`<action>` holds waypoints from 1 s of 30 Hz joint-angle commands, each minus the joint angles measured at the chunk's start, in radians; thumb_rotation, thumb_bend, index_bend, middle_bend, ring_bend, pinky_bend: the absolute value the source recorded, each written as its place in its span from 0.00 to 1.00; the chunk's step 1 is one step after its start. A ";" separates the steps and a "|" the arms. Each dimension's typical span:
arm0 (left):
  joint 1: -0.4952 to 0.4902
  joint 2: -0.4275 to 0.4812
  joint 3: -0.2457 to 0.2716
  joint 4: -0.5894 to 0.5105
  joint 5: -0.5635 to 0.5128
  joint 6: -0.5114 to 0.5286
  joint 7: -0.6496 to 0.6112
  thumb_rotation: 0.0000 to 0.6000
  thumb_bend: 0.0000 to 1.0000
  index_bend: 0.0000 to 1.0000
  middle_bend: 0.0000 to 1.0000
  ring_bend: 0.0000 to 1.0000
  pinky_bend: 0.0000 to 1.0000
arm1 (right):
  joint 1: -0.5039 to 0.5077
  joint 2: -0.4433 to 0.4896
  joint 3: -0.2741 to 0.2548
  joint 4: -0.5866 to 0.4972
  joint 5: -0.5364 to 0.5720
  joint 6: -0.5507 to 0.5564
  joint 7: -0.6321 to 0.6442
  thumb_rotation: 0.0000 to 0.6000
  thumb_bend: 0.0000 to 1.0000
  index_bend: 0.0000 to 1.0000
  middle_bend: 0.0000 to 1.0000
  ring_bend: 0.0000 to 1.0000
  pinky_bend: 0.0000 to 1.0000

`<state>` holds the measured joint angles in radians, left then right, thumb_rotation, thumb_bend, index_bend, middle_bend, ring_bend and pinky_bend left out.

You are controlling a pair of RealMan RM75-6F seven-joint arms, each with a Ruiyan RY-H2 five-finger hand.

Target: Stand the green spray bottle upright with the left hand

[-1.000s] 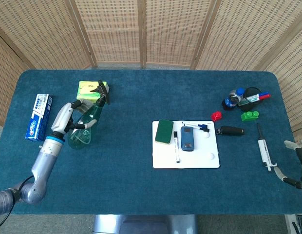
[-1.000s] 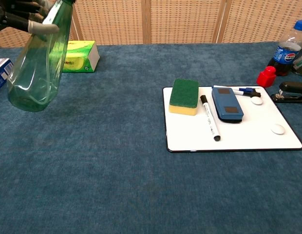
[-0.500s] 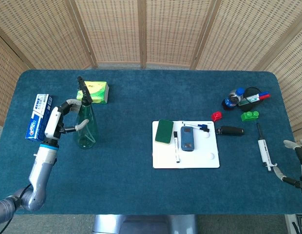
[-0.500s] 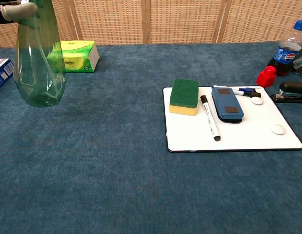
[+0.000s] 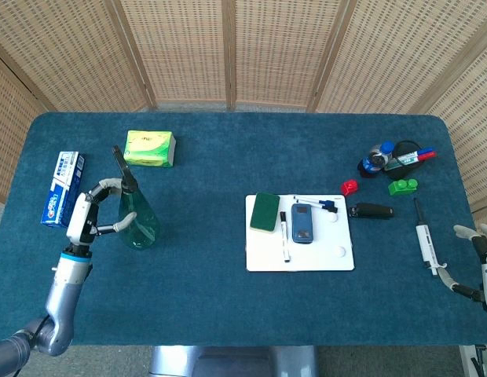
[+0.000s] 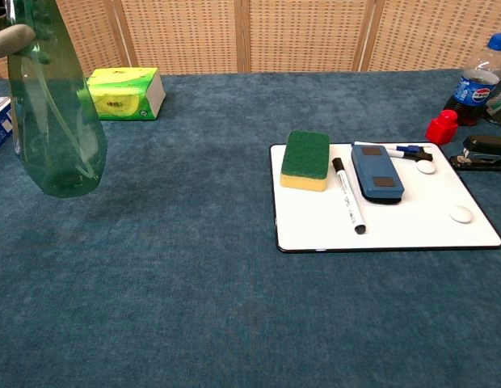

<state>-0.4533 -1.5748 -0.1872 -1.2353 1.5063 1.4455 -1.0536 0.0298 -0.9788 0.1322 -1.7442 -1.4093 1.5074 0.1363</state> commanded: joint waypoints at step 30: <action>0.121 -0.163 0.103 0.243 0.054 0.129 -0.074 0.99 0.35 0.45 0.41 0.38 0.50 | 0.002 0.008 0.001 -0.025 0.004 0.001 -0.013 1.00 0.28 0.22 0.32 0.13 0.16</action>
<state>-0.3337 -1.7367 -0.0853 -0.9933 1.5598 1.5739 -1.1269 0.0313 -0.9708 0.1329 -1.7689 -1.4050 1.5082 0.1236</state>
